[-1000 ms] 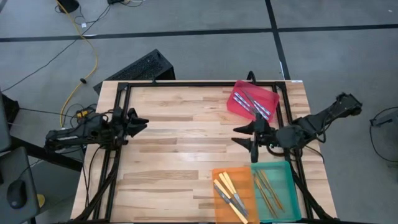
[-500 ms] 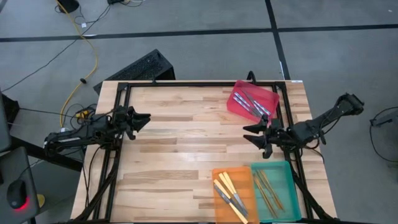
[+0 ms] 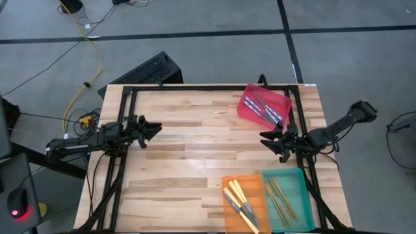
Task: Sort silverware by color (type)
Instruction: Return to Home Position
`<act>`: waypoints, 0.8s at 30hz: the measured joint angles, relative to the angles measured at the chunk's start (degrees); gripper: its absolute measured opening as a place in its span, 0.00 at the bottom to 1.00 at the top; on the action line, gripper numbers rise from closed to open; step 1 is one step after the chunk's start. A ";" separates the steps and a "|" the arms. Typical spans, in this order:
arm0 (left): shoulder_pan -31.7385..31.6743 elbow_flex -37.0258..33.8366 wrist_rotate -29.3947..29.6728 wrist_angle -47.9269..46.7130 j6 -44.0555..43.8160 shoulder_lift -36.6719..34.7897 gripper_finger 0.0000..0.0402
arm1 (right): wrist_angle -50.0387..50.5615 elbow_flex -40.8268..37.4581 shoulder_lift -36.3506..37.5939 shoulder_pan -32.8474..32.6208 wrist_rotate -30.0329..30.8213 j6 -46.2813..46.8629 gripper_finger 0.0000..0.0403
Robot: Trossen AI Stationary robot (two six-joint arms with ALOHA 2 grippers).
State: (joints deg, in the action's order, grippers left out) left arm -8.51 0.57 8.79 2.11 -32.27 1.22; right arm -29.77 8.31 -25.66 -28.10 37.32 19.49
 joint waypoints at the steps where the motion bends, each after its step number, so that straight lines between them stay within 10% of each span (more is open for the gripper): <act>1: 0.00 0.08 -0.55 0.49 0.06 0.15 0.30 | -1.06 -1.21 0.69 0.00 0.02 0.02 0.52; 24: 0.11 0.01 -0.66 0.48 3.61 1.39 0.30 | 5.76 -7.84 2.37 3.22 0.41 1.42 0.51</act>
State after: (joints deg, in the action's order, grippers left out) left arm -8.40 0.58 8.14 2.59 -28.66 2.61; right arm -24.02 0.47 -23.29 -24.87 37.73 20.91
